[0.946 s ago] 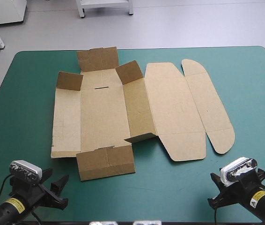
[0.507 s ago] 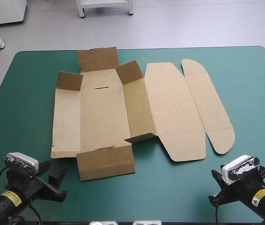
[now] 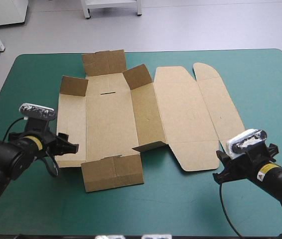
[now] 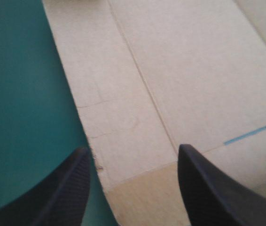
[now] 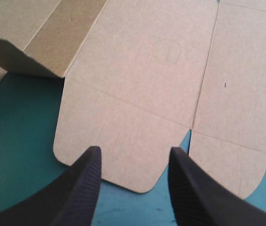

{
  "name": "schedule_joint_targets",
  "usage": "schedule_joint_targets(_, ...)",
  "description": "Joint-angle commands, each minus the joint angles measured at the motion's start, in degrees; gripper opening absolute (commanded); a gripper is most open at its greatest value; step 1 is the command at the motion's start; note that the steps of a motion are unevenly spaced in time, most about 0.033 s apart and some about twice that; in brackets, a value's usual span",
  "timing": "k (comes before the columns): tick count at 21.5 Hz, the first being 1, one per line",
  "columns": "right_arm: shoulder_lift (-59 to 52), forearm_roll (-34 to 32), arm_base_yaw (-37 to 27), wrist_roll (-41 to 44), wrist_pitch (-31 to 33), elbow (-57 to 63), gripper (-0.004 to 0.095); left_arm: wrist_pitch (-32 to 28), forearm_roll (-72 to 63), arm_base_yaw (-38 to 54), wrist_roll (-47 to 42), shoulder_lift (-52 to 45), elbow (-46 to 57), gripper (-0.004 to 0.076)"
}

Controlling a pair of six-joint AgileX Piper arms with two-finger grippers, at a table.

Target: Fold the box

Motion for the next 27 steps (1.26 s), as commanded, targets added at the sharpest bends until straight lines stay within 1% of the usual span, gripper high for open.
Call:
schedule_joint_targets(1, 4.42, -1.35, 0.13, 1.69, -4.48, -5.15, 0.0529, -1.18, 6.01, 0.57, -1.94, 4.37, -5.89, 0.0403)
schedule_joint_targets(5, 8.70, -0.63, 0.13, 2.48, -4.48, -7.42, 0.0533, -1.18, 4.55, 7.55, -1.24, 8.64, -8.49, 0.0403)
schedule_joint_targets(7, 10.14, -0.63, 0.13, 2.64, -4.63, -7.67, 0.0532, -1.44, 2.02, 13.30, 2.68, 9.58, -8.59, 0.0402)
schedule_joint_targets(8, 11.30, -0.63, 0.13, 2.64, -5.25, -7.72, 0.0532, -1.21, -2.22, 19.75, 7.79, 10.29, -8.59, 0.0402)
schedule_joint_targets(9, 11.65, -0.63, 0.13, 2.64, -5.25, -7.72, 0.0533, -0.74, -4.22, 22.44, 9.95, 10.59, -8.59, 0.0402)
schedule_joint_targets(10, 12.47, -0.63, 0.13, 2.70, -5.66, -7.72, 0.0532, 0.09, -10.50, 29.58, 15.56, 11.13, -8.46, 0.0402)
schedule_joint_targets(11, 12.84, -0.63, 0.13, 3.31, -6.33, -7.72, 0.0532, 0.34, -20.67, 36.63, 22.02, 11.67, -8.12, 0.0402)
schedule_joint_targets(12, 12.84, -0.63, 0.13, 3.60, -6.87, -7.72, 0.0532, 0.34, -25.57, 38.95, 24.10, 11.98, -7.86, 0.0402)
schedule_joint_targets(13, 12.84, -0.63, 0.13, 4.34, -8.02, -7.72, 0.0533, -0.29, -36.54, 43.19, 29.66, 12.88, -6.18, 0.0402)
schedule_joint_targets(15, 12.84, -0.46, 0.13, 5.22, -8.58, -7.72, 0.0532, -1.68, -44.20, 45.50, 34.62, 14.45, -3.59, 0.0402)
schedule_joint_targets(17, 12.84, -0.34, 0.13, 5.19, -8.76, -7.72, 0.0533, -3.56, -48.24, 46.31, 35.98, 17.24, -0.96, 0.0402)
schedule_joint_targets(19, 12.84, -0.23, 0.13, 5.46, -9.05, -7.72, 0.0533, -2.87, -57.68, 47.11, 41.05, 21.40, 0.71, 0.0402)
schedule_joint_targets(21, 12.84, -0.23, 0.13, 6.00, -9.05, -7.72, 0.0532, -2.50, -63.83, 47.11, 46.16, 24.96, 1.37, 0.0402)
schedule_joint_targets(24, 12.84, -0.62, 0.13, 6.00, -9.05, -7.72, 0.0532, -2.03, -66.92, 47.11, 50.24, 30.55, 1.37, 0.0402)
schedule_joint_targets(27, 12.84, -0.86, 0.13, 6.00, -8.92, -7.72, 0.0532, -0.05, -67.27, 47.11, 51.39, 35.97, 1.37, 0.0402)
